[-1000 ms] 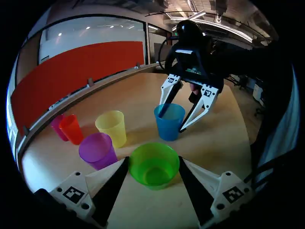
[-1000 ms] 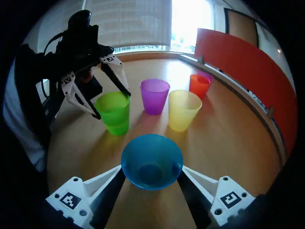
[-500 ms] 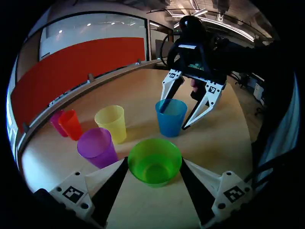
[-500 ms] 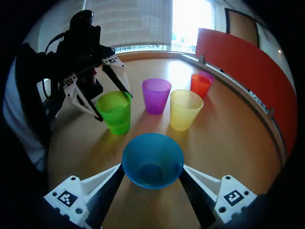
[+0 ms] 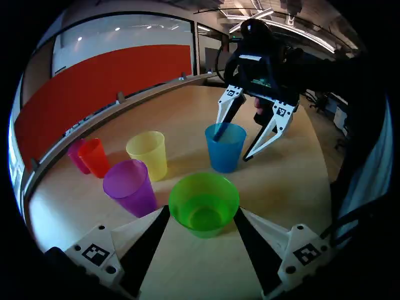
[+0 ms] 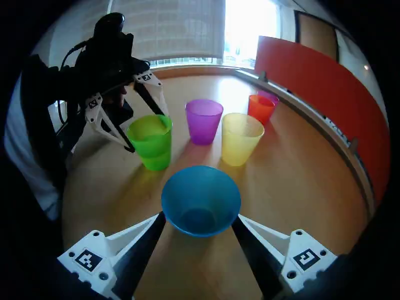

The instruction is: Pour water

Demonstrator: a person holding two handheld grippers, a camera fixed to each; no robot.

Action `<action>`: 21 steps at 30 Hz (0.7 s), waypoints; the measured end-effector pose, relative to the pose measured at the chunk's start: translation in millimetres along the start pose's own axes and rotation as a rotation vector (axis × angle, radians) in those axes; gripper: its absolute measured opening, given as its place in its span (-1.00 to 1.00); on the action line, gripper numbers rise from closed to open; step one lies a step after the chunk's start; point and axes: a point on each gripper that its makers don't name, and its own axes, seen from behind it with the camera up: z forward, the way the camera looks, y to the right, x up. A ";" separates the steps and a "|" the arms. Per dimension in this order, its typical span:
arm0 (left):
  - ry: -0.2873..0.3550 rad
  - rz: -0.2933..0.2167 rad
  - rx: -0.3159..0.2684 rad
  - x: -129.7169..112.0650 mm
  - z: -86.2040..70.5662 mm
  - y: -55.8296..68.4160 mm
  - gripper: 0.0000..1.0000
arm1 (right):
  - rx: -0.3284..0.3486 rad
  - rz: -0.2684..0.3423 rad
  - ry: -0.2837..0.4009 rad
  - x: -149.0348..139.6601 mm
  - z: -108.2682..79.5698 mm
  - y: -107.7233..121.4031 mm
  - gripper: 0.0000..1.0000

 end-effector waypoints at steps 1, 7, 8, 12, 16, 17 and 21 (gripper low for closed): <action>0.000 -0.001 0.001 -0.2 -1.0 -0.1 0.86 | -0.002 0.001 -0.001 -1.0 -0.7 0.1 1.00; -0.008 -0.001 0.011 -2.8 -8.4 -0.9 0.86 | -0.015 0.008 -0.004 -6.7 -5.8 -0.5 1.00; -0.009 0.000 0.012 -3.2 -9.6 -0.8 0.86 | -0.016 0.010 -0.004 -7.4 -6.9 -0.9 1.00; -0.016 0.000 0.018 -6.3 -14.0 -0.9 0.86 | -0.025 0.015 -0.005 -10.2 -10.9 -1.9 1.00; -0.024 -0.003 0.017 -9.6 -19.1 0.5 0.87 | -0.035 0.020 -0.005 -13.3 -15.6 -2.6 1.00; -0.026 -0.003 0.015 -10.2 -20.5 1.3 0.86 | -0.038 0.022 -0.004 -14.0 -16.8 -2.8 1.00; -0.031 -0.009 0.019 -13.0 -26.7 1.6 0.87 | -0.047 0.030 0.000 -17.2 -21.7 -4.0 1.00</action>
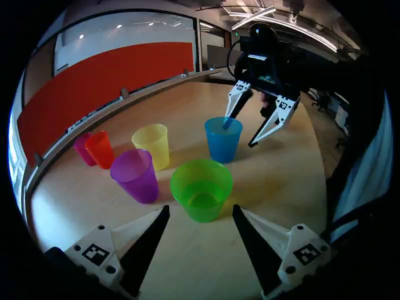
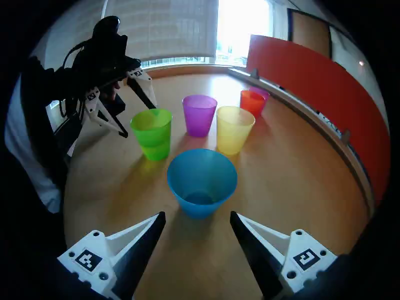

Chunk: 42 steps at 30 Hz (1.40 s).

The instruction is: Pour water

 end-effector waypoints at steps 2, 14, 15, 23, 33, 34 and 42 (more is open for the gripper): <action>0.000 -0.005 0.011 -1.5 -3.9 -1.7 0.87 | -0.004 0.004 0.000 -1.6 -2.3 -0.6 1.00; -0.011 -0.022 0.095 -14.6 -26.3 -12.7 0.87 | -0.044 0.015 0.024 0.0 -17.6 -0.9 1.00; -0.009 -0.027 0.103 -15.2 -28.9 -14.3 0.87 | -0.049 0.016 0.027 0.3 -19.2 -0.8 1.00; 0.036 -0.070 0.176 -10.9 -49.4 -29.4 0.87 | -0.097 0.053 0.057 4.9 -29.2 2.7 1.00; 0.079 -0.127 0.266 -7.4 -70.7 -54.5 0.87 | -0.146 0.104 0.082 5.6 -45.6 9.2 1.00; 0.085 -0.135 0.274 -6.7 -72.6 -57.6 0.87 | -0.156 0.108 0.086 5.6 -47.5 10.8 1.00; 0.136 -0.176 0.330 3.0 -84.8 -75.0 0.87 | -0.250 0.177 0.120 1.0 -65.9 30.1 1.00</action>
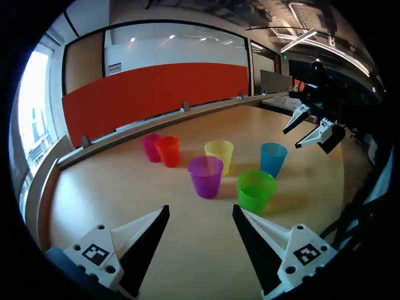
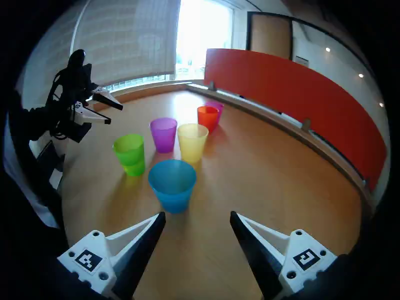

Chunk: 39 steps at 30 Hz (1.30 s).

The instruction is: Pour water

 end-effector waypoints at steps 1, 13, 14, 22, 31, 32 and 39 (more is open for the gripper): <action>0.005 -0.003 0.008 0.9 -0.1 -1.7 0.87 | -0.017 0.008 0.008 1.1 -2.0 4.0 1.00; 0.087 -0.067 0.116 19.6 -2.9 -29.0 0.87 | -0.195 0.040 0.095 11.2 -19.3 38.4 1.00; 0.096 -0.069 0.127 22.1 -4.2 -30.9 0.87 | -0.211 0.042 0.100 11.3 -20.3 40.2 1.00; 0.160 -0.129 0.194 30.9 -10.3 -42.4 0.87 | -0.320 0.059 0.191 24.6 -29.9 51.9 1.00; 0.225 -0.179 0.275 44.3 -16.0 -60.3 0.87 | -0.418 0.111 0.279 39.1 -37.2 74.2 1.00; 0.232 -0.179 0.282 46.0 -16.0 -61.1 0.87 | -0.430 0.117 0.289 41.4 -38.2 77.0 1.00; 0.264 -0.174 0.333 56.1 -17.7 -69.4 0.87 | -0.524 0.149 0.358 54.2 -48.3 97.5 1.00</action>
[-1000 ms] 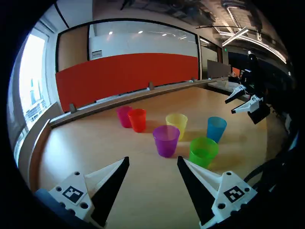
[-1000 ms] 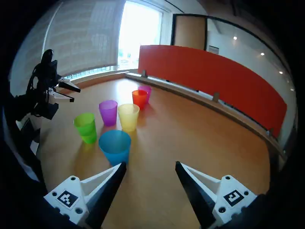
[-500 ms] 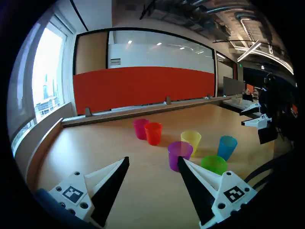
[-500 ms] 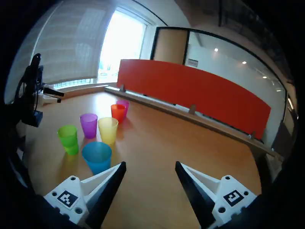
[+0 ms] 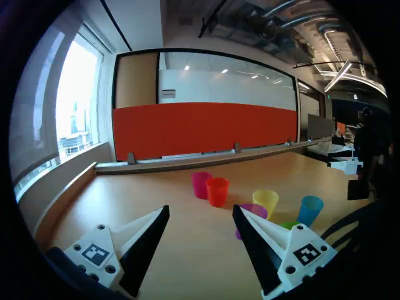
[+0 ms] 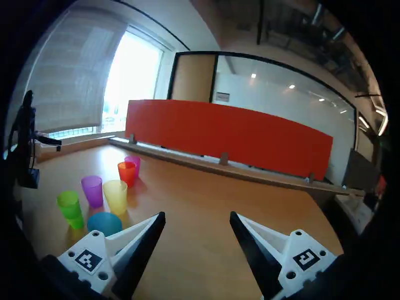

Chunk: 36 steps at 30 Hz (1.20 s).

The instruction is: Pour water

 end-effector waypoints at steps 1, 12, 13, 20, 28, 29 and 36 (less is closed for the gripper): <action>0.009 -0.004 0.010 2.2 0.4 -1.7 0.87 | -0.021 0.000 0.012 3.1 0.3 4.2 1.00; 0.099 -0.041 0.067 27.1 4.6 -5.7 0.87 | -0.196 0.062 0.157 40.1 -6.4 36.4 1.00; 0.108 -0.047 0.069 28.9 4.9 -4.6 0.87 | -0.202 0.075 0.167 42.8 -6.6 37.4 1.00; 0.147 -0.074 0.084 38.7 7.6 -2.2 0.87 | -0.250 0.117 0.213 54.8 -10.5 45.6 1.00; 0.178 -0.067 0.116 40.1 5.5 -6.0 0.87 | -0.290 0.119 0.236 59.5 -14.3 50.4 1.00; 0.178 -0.063 0.119 40.5 5.4 -6.7 0.87 | -0.291 0.121 0.234 58.8 -14.2 50.2 1.00; 0.229 -0.060 0.153 49.7 -1.5 -10.3 0.87 | -0.314 0.109 0.235 62.5 -18.6 54.2 1.00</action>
